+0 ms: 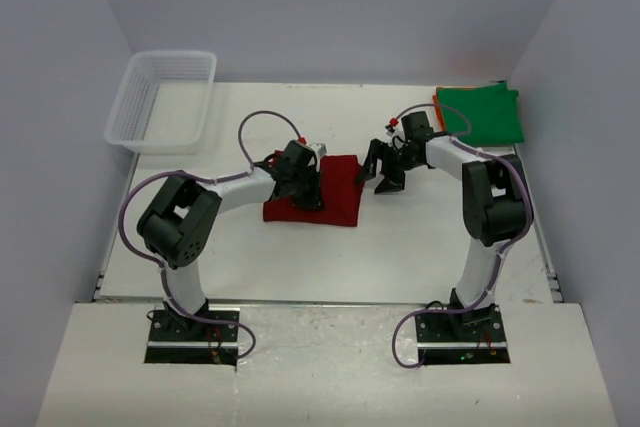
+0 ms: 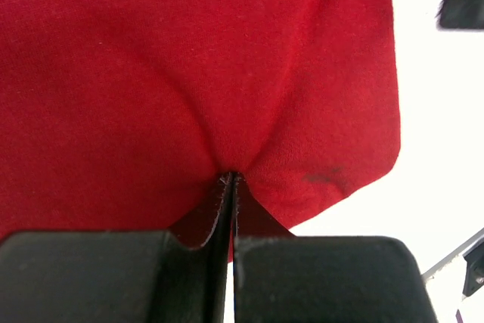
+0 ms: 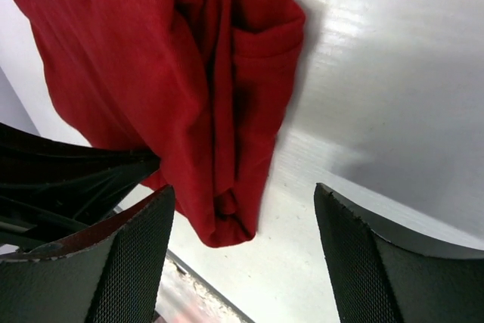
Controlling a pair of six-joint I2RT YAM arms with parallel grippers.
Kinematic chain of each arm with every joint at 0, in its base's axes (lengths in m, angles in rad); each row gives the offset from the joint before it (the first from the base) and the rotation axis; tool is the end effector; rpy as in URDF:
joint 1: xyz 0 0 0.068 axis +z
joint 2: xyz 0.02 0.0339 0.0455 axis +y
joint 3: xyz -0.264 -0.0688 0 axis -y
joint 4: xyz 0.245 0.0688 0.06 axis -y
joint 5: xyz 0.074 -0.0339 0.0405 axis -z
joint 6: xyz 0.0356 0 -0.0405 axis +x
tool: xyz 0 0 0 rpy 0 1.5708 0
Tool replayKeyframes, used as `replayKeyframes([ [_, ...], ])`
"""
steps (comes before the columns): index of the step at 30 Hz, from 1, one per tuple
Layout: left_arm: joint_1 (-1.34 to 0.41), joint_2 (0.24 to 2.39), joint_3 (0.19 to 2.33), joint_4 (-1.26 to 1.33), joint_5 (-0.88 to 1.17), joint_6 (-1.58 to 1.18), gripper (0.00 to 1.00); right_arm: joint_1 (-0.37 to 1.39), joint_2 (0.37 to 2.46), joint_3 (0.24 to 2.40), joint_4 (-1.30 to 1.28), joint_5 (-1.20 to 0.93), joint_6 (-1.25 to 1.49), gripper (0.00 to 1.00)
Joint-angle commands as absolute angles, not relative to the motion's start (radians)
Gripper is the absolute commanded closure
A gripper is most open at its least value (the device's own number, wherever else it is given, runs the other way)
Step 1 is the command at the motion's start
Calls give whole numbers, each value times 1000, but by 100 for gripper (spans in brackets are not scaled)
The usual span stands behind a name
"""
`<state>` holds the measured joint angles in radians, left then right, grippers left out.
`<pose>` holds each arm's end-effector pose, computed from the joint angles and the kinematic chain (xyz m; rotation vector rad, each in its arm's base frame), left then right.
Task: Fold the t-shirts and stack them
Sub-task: Smooth out wrinkles on the folded tshirt
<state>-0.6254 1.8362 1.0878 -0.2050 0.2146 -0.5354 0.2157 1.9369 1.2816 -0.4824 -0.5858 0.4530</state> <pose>0.2976 -0.2243 0.1568 0.2104 2.6459 -0.7028 0.3756 0.1024 0.1642 0.1449 2.7635 0.9859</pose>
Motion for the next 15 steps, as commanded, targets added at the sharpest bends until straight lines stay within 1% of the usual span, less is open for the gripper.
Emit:
replayKeyframes([
  [1,-641,1806,1137,-264,242,-503,100,241,1864,1247,-390,-637,472,25],
  [8,-664,1779,1242,-285,301,-512,100,247,1882,1212,-338,-653,497,19],
  [15,-684,1815,1276,-281,330,-520,100,245,1899,1223,-373,-615,499,16],
])
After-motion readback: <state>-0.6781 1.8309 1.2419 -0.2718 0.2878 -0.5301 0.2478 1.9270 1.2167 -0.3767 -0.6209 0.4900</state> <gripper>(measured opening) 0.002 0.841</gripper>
